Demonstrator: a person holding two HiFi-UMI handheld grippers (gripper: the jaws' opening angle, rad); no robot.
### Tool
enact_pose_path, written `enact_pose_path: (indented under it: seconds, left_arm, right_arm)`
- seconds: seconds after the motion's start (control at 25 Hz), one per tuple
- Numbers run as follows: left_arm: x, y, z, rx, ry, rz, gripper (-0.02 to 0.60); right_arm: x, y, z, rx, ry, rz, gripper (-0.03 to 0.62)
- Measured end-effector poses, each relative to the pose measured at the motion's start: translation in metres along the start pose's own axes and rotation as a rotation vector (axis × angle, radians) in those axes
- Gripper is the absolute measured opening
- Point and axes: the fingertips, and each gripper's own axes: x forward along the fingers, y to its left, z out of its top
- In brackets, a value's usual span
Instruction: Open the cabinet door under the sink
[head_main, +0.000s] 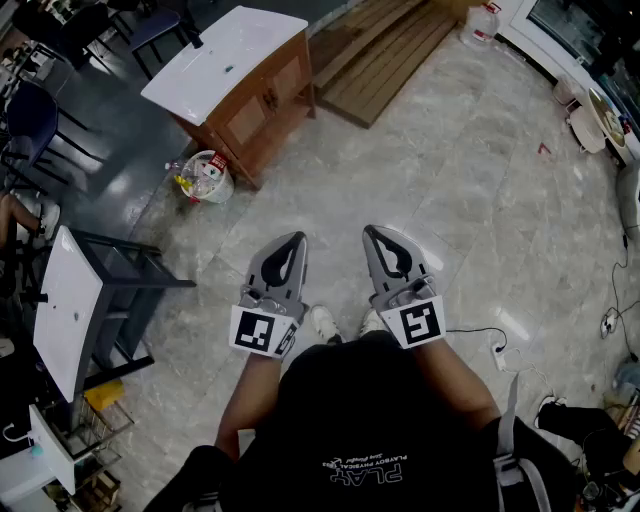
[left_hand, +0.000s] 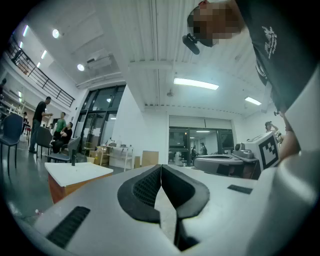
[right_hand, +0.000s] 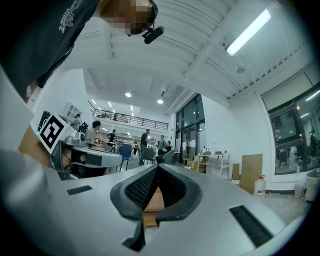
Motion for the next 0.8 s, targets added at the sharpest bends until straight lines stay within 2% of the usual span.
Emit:
enact_pose_path:
  seconds: [0.8]
  left_arm:
    - [-0.025,0.026,0.000,0.008,0.002,0.005,0.023]
  right_arm:
    - [0.010,0.025,0.009,-0.006,-0.023,-0.017,0.021]
